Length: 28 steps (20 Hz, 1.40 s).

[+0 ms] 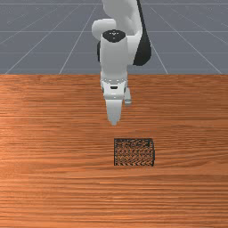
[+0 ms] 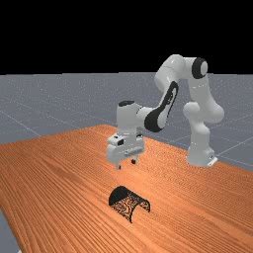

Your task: Rotate the holder till the hole upward

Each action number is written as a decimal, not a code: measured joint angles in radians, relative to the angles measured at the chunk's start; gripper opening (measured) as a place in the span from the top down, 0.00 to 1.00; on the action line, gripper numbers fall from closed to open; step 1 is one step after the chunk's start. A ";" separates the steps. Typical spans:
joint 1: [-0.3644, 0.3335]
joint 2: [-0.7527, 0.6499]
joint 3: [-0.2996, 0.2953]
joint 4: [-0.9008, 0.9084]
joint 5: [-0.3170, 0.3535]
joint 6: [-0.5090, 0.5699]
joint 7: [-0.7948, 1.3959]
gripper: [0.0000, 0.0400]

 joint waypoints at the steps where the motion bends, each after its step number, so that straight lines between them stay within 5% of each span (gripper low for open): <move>1: 0.000 0.000 0.000 0.000 0.000 0.000 0.000 0.39; 3: 0.000 0.000 0.000 0.000 0.000 0.000 0.000 0.78; 5: 0.000 0.000 0.000 0.000 0.000 0.000 0.000 0.92; 6: -0.001 0.001 0.001 0.000 -0.001 0.002 -0.007 0.56; 7: -0.001 0.001 0.001 0.000 -0.001 0.001 -0.005 0.34; 10: -0.007 0.001 0.024 0.001 0.045 0.000 -0.012 0.08; 13: 0.012 0.010 0.068 0.009 0.104 0.003 0.010 0.02; 23: 0.185 0.075 0.114 0.109 0.056 -0.009 0.248 0.00; 28: 0.252 0.168 0.114 0.282 0.020 -0.162 0.336 0.00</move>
